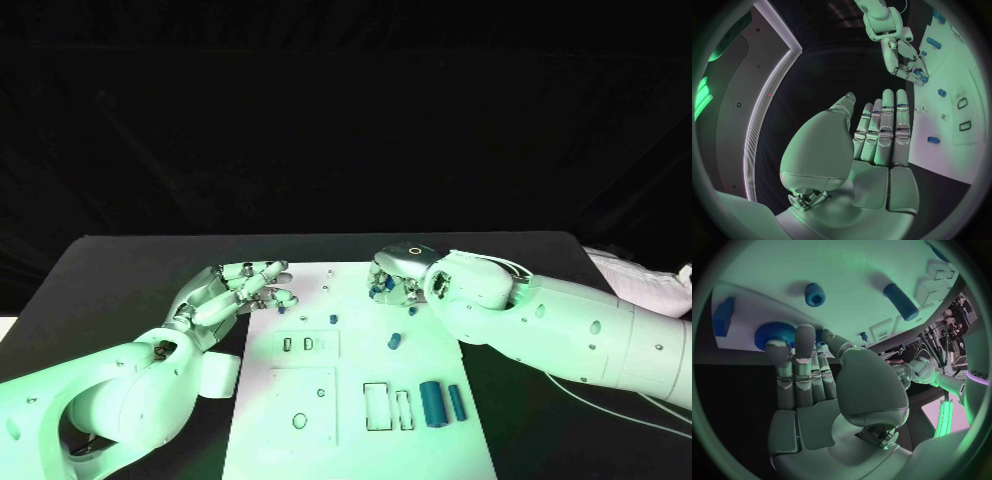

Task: Assemble the parts on the task board

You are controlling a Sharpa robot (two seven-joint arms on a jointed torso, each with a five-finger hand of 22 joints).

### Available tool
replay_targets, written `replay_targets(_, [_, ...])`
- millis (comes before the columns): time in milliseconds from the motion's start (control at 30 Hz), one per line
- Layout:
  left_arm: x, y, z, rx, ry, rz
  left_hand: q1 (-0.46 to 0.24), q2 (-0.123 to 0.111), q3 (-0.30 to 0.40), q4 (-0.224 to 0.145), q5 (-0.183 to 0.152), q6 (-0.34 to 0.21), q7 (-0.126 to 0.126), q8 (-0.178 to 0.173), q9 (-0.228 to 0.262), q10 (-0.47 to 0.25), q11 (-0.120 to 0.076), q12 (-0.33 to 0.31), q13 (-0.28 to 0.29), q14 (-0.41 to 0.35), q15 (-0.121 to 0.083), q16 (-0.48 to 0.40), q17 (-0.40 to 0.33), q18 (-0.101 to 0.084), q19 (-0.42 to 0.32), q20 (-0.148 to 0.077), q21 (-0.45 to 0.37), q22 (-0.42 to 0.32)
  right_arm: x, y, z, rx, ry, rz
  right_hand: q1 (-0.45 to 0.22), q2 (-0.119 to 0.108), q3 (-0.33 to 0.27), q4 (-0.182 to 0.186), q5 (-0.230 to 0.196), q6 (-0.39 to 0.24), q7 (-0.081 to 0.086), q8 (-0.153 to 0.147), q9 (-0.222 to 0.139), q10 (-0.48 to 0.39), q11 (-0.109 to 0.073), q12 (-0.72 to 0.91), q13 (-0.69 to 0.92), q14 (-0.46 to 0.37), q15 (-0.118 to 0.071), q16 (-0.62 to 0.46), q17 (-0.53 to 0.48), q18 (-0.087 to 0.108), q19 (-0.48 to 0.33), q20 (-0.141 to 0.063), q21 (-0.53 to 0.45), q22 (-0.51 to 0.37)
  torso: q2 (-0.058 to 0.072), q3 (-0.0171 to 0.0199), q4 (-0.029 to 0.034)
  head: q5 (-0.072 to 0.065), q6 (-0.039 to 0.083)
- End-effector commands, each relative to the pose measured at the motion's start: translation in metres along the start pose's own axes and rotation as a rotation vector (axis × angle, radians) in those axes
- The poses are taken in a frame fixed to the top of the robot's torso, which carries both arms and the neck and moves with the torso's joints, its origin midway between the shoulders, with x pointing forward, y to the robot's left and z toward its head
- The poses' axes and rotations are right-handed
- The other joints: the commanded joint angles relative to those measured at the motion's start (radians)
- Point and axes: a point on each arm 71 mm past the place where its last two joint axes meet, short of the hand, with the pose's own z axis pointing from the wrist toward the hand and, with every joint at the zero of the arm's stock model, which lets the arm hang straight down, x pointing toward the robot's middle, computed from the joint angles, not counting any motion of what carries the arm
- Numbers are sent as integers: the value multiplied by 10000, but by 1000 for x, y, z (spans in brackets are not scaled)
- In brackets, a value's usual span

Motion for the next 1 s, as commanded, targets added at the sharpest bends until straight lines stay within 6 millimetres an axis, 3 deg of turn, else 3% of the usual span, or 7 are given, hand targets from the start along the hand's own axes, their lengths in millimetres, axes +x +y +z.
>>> replay_targets(33, [1,-1,0,-27,120,-90,61,-15,-36,-42,49,-2,69,-62,-17,-22,46,-72,-11,46,19,45,20,182,99,-7,-21,-15,0,2,0,-188,-266,28,166,71,141,35,-46,160,-24,53,66,132,-34,16,11,298,-78,351,337,-141,82,-14,220,288,34,-3,18,2,-17])
replay_targets(167, [1,-1,0,-54,104,-82,101,18,-32,-79,52,-6,76,-78,-16,-27,51,-95,-10,42,20,45,53,182,109,-7,-26,-17,-7,5,-1,-218,-1142,305,300,159,395,94,-237,319,-30,76,107,321,-61,9,16,298,-104,892,853,-204,184,-39,571,748,43,-5,20,27,-16])
replay_targets(433, [0,0,0,-84,73,-67,139,46,-28,-114,54,-15,87,-95,-17,-36,57,-119,-10,39,21,45,85,182,118,-9,-31,-19,-20,13,3,-243,-2620,1168,422,42,749,160,-261,330,63,-25,140,329,-13,-39,3,196,-58,1485,1352,-271,201,-14,996,1271,63,-7,20,70,46])
replay_targets(500, [0,0,0,-90,89,-74,158,54,-34,-141,52,-36,102,-117,-20,-57,69,-145,-12,34,24,44,111,180,124,-7,-36,-21,-21,16,6,-173,-2756,1287,385,-12,785,217,-308,295,87,-66,138,266,-2,-43,-4,150,-35,1537,1370,-268,156,5,1035,1297,79,-25,53,50,112])
replay_targets(667, [1,0,1,-90,115,-86,165,59,-39,-153,53,-48,108,-128,-22,-69,75,-159,-13,31,27,43,124,179,125,-7,-39,-22,-19,18,15,-32,-2883,1411,368,-74,829,267,-319,247,110,-106,134,179,29,-48,-10,98,-14,1572,1356,-261,97,28,1065,1302,103,-21,93,95,148])
replay_targets(900, [2,0,0,-97,164,-109,172,64,-40,-162,53,-53,109,-134,-22,-75,77,-167,-14,28,29,41,132,179,126,-6,-41,-23,-16,23,25,4,-2815,1477,357,-120,858,300,-314,207,128,-125,128,107,54,-52,-15,61,2,1589,1342,-256,54,46,1081,1301,124,-84,222,36,174])
replay_targets(1000, [3,-1,0,-99,180,-115,172,64,-40,-162,53,-53,109,-134,-22,-75,77,-167,-14,28,29,41,132,179,126,-6,-41,-23,-14,25,28,60,-2707,1481,349,-142,871,317,-311,183,139,-132,124,73,66,-51,-16,51,12,1622,1368,-258,45,55,1101,1323,150,-87,220,114,190])
